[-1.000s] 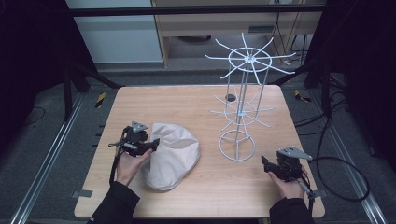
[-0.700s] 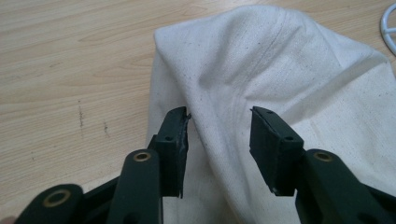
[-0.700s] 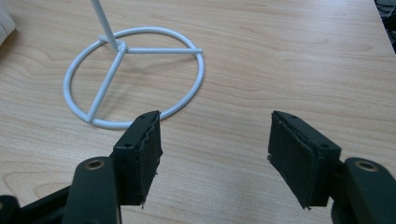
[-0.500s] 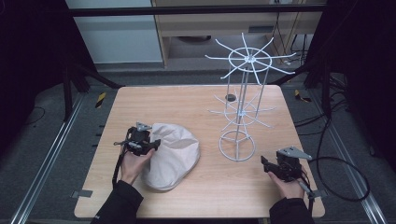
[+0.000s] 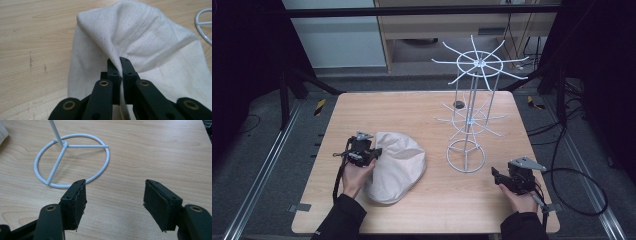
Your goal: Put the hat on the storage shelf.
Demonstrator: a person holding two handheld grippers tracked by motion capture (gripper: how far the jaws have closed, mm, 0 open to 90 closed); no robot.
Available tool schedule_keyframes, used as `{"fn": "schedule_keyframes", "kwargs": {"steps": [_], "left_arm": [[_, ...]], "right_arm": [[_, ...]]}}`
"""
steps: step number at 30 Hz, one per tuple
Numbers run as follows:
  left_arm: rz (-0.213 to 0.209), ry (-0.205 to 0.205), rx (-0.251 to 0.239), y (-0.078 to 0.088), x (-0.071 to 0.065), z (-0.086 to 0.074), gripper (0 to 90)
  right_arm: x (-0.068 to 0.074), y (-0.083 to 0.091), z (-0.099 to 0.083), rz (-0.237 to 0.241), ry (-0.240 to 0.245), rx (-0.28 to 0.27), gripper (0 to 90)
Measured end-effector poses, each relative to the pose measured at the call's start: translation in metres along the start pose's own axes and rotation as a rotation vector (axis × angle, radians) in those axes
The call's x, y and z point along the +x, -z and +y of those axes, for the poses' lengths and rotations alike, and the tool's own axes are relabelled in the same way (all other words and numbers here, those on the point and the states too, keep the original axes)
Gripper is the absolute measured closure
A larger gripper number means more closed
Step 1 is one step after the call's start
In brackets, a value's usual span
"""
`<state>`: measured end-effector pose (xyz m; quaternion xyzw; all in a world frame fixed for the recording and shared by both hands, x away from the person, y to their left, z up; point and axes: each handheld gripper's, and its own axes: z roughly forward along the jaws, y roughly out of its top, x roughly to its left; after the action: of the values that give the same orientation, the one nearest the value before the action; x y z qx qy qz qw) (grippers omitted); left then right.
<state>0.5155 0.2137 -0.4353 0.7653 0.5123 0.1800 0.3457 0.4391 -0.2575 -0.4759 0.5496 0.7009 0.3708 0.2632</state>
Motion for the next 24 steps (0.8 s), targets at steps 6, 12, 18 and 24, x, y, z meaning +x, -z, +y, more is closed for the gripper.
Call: {"fn": "schedule_keyframes", "kwargs": {"steps": [6, 12, 18, 24], "left_arm": [[-0.021, 0.005, -0.037, 0.008, -0.004, 0.001, 88.3], [-0.055, -0.002, -0.097, 0.023, -0.007, 0.0, 88.4], [-0.101, 0.007, -0.156, 0.041, -0.012, -0.001, 88.6], [-0.137, -0.011, -0.223, 0.061, -0.017, 0.003, 88.7]], "right_arm": [[0.0, 0.0, 0.0, 0.0, -0.008, 0.002, 34.8], [0.0, 0.002, -0.001, 0.014, -0.019, -0.002, 35.1], [0.0, 0.003, 0.001, 0.02, -0.017, -0.015, 34.7], [-0.001, 0.003, 0.001, 0.028, -0.027, -0.025, 34.6]]}}
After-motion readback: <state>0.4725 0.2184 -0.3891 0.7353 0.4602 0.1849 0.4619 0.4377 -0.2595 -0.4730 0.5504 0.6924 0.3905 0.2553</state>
